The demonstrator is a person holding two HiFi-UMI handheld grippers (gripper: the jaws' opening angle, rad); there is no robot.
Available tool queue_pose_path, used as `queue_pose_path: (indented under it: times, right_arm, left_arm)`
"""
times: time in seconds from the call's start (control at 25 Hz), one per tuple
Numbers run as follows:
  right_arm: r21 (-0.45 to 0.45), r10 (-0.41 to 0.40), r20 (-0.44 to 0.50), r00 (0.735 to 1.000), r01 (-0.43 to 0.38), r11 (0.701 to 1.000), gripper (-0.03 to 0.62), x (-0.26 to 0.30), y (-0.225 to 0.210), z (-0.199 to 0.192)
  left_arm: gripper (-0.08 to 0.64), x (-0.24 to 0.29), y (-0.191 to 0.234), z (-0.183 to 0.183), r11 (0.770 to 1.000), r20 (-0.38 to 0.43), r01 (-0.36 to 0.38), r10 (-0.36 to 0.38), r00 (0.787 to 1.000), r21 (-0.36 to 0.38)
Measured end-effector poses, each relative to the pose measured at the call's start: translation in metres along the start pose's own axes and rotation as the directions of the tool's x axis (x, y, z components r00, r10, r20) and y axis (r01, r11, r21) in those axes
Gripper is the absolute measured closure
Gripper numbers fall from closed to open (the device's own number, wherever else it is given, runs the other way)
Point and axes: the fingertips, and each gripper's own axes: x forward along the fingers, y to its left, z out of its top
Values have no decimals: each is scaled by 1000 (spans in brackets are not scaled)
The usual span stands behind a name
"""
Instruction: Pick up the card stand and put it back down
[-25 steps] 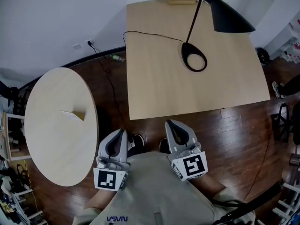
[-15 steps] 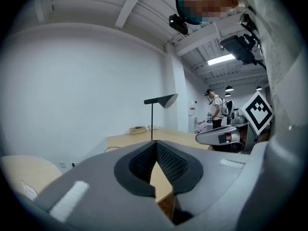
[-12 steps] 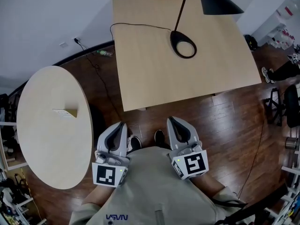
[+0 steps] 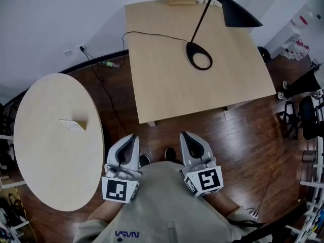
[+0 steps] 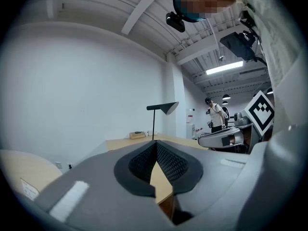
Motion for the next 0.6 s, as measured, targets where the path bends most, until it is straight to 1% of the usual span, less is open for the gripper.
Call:
queue_pose_path:
  times: [0.16,0.36,0.6]
  right_arm:
    - [2,-12,5,1000,12,1000,592,-2,6,2]
    - [-5,-6,5,1000,7,1000,592,-5,13,0]
    - [1,-2,-9,1000,2,1000,592,-9,18,-4]
  left_arm:
    - [557,-5,3,1,1000,4,8,-8,1000,-8]
    - [557,-12,3,1,1000,12,12,-12,1000,-9]
    - [557,-18,1,-1,1000,2,8,-8,1000,-13]
